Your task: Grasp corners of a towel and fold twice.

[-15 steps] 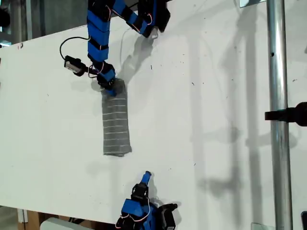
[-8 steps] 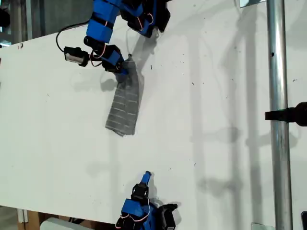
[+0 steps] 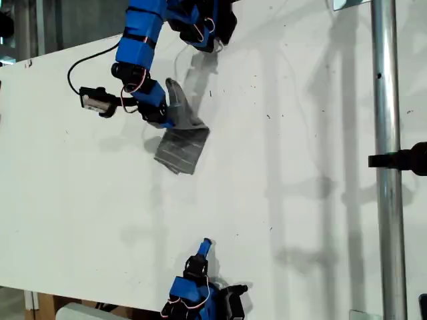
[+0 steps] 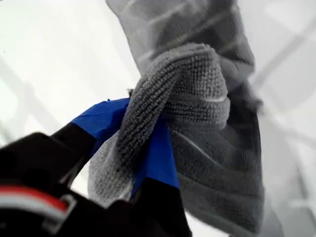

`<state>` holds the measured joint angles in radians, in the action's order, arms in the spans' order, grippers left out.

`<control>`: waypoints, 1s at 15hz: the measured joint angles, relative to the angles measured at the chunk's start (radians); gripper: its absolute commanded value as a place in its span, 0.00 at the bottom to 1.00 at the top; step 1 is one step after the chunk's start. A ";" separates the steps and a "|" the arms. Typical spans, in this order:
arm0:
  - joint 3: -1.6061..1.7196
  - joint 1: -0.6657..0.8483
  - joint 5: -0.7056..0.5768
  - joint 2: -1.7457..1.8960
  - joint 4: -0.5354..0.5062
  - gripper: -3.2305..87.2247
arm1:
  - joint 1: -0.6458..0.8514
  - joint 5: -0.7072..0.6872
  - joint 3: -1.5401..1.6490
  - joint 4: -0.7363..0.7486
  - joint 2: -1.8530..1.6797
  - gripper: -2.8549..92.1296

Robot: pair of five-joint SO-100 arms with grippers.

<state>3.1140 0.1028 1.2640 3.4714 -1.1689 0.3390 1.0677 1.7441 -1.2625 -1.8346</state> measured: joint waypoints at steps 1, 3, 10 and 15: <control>0.000 -0.002 0.000 0.000 0.000 0.00 | 0.000 -0.034 -0.115 0.038 0.140 0.03; 0.000 0.000 0.000 0.000 0.000 0.00 | 0.000 -0.091 -0.316 0.121 0.397 0.03; 0.000 0.000 -0.008 0.000 0.000 0.00 | 0.083 -0.137 -0.420 0.394 0.684 0.15; 0.000 0.000 -0.015 0.000 0.000 0.00 | 0.193 -0.175 -0.460 0.643 0.588 0.14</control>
<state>3.1140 0.1028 1.2487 3.4714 -1.1689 0.5323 0.8928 1.2839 -0.6197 -1.2471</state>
